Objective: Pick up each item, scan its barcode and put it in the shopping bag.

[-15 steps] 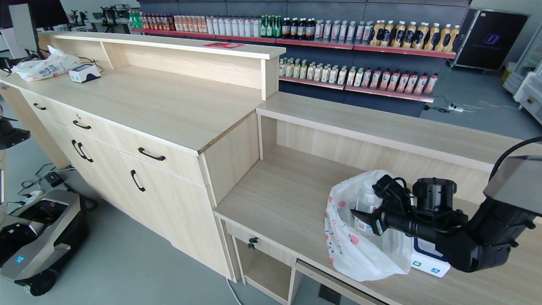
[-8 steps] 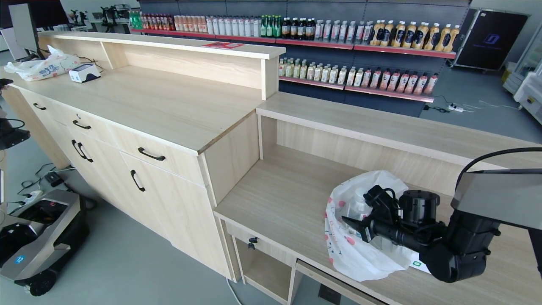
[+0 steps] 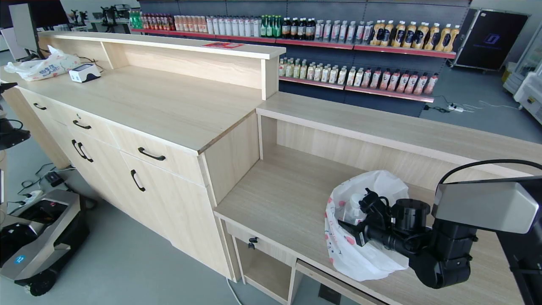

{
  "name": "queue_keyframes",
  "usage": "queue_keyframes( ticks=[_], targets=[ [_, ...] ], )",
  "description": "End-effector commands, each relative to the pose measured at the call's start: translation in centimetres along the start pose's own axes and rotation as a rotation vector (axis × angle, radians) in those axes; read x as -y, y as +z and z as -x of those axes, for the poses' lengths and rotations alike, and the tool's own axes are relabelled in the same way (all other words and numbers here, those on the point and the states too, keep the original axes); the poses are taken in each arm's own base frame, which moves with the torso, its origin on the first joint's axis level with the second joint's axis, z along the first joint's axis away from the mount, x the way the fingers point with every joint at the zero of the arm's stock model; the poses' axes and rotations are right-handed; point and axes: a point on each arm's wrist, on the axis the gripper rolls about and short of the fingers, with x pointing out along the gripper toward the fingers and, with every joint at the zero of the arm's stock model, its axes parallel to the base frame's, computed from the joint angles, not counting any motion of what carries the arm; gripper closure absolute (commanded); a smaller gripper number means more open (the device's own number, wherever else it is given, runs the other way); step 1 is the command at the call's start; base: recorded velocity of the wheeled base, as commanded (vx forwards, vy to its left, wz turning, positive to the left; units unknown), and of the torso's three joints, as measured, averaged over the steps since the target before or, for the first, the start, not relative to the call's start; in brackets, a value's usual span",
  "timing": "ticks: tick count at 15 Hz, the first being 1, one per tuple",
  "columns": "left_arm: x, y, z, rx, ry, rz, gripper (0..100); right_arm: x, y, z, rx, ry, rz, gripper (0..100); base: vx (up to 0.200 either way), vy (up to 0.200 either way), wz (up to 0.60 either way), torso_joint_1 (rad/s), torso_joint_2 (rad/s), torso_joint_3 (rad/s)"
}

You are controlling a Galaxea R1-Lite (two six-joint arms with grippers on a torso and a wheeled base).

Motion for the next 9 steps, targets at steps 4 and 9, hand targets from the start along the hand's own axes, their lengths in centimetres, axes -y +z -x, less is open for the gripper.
queue_keyframes(
  ticks=[4, 9],
  targets=[
    [0.0, 0.0, 0.0, 0.0, -0.001, 0.0, 0, 0.19, -1.48, -0.33, -0.014, -0.009, -0.008, 100, 0.0, 0.0, 0.0, 0.0, 0.0, 0.0],
    [0.0, 0.0, 0.0, 0.0, -0.001, 0.0, 0, 0.43, -1.03, -0.07, -0.002, -0.02, -0.005, 100, 0.0, 0.0, 0.0, 0.0, 0.0, 0.0]
  ],
)
